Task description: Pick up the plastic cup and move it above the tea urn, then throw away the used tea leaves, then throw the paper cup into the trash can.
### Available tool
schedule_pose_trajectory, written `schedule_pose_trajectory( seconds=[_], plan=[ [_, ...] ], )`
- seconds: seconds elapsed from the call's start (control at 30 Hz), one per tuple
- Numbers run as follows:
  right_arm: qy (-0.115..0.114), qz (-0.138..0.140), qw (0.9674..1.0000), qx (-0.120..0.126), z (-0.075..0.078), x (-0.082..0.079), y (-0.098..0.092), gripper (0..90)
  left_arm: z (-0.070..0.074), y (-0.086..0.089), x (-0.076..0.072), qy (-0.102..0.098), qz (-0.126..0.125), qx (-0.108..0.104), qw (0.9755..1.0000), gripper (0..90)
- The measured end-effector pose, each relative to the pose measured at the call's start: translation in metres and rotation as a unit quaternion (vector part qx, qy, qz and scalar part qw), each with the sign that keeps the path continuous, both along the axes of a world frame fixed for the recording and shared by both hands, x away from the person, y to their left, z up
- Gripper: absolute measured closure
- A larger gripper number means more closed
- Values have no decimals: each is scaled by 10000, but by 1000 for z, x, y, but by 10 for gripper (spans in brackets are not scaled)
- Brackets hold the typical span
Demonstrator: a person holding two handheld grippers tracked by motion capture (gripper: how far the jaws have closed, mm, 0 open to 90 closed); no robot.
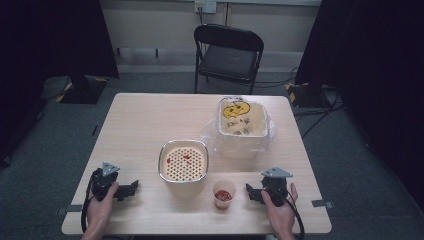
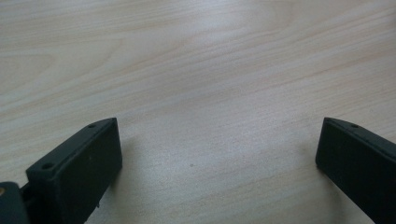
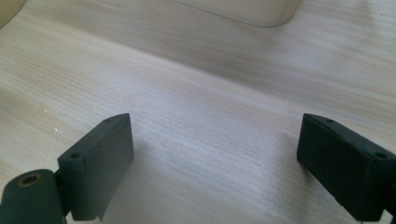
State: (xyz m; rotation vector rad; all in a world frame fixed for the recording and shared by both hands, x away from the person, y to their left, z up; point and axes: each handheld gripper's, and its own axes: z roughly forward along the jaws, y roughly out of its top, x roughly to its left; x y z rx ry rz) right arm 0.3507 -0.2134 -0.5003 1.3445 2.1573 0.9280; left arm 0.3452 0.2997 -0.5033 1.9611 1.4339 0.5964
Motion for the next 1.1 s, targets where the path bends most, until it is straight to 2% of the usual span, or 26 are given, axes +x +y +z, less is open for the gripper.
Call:
schedule_pose_trajectory(
  seconds=[0.4,0.53,0.6,0.67,0.73,0.77,0.97,1.1],
  plan=[
    [4,-68,10000,-6,0,-1,1,98,0,0,0,2,2,3,10000,0],
    [29,-94,10000,11,1,-4,2,135,0,0,0,1,2,2,10000,0],
    [107,110,9999,-23,3,-5,1,134,0,0,0,1,2,2,10000,0],
    [187,66,9997,124,5,-6,0,135,0,0,0,2,4,4,10000,0],
    [143,68,9997,165,6,-8,0,135,0,0,0,1,3,2,10000,0],
    [137,207,9994,240,9,-11,2,135,0,0,0,1,3,2,10000,0],
    [62,500,9982,340,15,-25,10,159,0,0,0,0,3,1,10000,0],
    [36,588,9977,327,21,-33,13,189,0,0,0,2,2,4,10000,0]
  ],
)
